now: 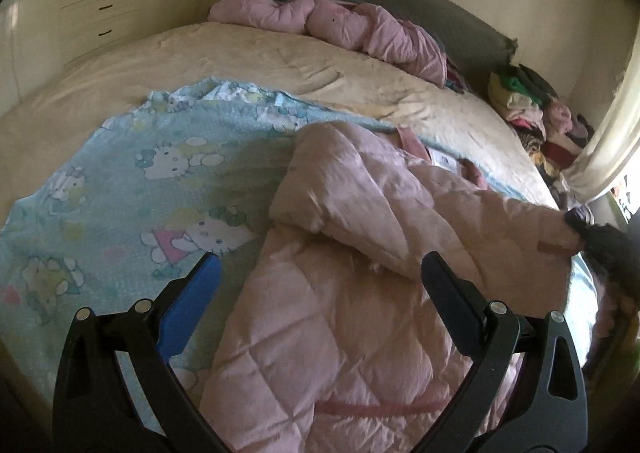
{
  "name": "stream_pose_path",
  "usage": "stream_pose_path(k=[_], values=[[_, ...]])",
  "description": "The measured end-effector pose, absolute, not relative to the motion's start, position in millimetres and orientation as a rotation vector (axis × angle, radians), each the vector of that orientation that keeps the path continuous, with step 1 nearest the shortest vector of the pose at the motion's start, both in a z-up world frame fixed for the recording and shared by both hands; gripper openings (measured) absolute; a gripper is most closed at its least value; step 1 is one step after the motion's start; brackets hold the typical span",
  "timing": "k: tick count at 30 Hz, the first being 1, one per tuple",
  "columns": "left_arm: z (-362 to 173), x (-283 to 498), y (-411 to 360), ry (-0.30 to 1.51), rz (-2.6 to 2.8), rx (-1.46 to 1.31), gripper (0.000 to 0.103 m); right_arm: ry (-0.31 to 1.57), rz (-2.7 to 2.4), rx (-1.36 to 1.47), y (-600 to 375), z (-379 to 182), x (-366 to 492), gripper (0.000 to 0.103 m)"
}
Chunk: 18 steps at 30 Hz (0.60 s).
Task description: Fold large clothes
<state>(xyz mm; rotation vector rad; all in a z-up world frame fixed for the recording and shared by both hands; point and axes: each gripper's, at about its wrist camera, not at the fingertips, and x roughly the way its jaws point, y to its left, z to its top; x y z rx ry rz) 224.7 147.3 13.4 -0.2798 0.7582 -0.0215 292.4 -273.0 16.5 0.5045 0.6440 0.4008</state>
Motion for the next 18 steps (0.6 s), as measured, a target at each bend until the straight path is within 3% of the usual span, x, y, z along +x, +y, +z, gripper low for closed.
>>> stream_pose_path(k=[9, 18], values=[[32, 258, 147, 0.73, -0.027, -0.261, 0.093, 0.511, 0.397, 0.282, -269, 87, 313, 0.005], [41, 311, 139, 0.737, -0.078, -0.268, 0.093, 0.518, 0.319, 0.221, -279, 79, 330, 0.005]])
